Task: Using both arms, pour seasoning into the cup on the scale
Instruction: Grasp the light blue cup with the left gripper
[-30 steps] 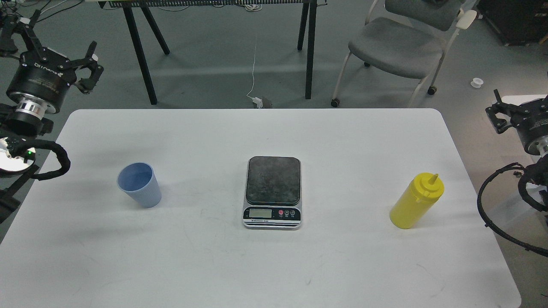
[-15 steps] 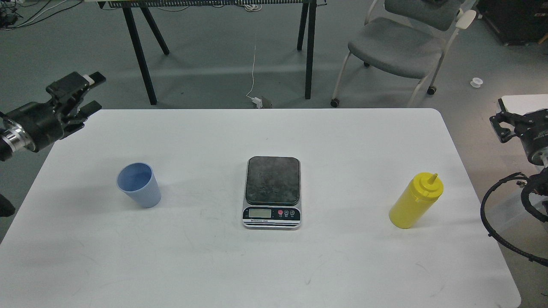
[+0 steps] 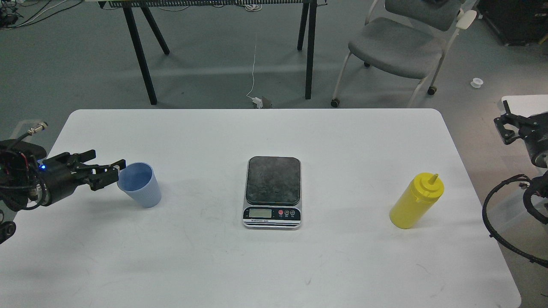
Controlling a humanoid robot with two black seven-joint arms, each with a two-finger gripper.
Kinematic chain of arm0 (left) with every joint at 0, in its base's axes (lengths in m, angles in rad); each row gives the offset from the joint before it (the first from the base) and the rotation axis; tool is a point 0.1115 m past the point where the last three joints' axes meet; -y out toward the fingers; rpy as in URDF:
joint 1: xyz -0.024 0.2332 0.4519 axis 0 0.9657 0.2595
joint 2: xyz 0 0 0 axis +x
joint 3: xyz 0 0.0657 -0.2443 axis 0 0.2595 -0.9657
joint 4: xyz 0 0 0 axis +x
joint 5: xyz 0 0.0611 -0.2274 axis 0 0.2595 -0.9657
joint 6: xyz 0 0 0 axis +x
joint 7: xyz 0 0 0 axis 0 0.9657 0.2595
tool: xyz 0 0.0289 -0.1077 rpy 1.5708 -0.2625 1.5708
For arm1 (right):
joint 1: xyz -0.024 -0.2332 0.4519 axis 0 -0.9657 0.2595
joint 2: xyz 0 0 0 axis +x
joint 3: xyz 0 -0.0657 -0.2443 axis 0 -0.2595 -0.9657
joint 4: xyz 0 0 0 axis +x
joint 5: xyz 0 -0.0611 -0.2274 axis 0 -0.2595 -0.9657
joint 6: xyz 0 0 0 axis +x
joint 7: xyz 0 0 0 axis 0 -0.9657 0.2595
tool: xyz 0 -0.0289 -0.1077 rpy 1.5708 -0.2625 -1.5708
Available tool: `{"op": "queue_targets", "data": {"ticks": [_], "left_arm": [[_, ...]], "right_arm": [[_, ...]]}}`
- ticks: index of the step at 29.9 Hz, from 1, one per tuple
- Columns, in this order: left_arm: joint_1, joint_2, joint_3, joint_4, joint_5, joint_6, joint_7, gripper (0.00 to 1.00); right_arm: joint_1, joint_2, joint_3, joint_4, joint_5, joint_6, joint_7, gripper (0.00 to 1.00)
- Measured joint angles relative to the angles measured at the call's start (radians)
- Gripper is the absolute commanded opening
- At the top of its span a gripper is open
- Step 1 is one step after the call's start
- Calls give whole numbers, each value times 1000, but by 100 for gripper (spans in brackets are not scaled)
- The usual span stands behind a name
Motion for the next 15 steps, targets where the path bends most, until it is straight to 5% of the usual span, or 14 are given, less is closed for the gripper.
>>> {"op": "queue_targets", "data": {"ticks": [8,15], "left_arm": [[-11,-71,48,83,8,-4,1,65],[-27,-86,103,106,0,-5,0,19]], "right_arm": [[-5,0,0,0,0,0,0,100],[-6,0,1,0,0,0,0,100]]}}
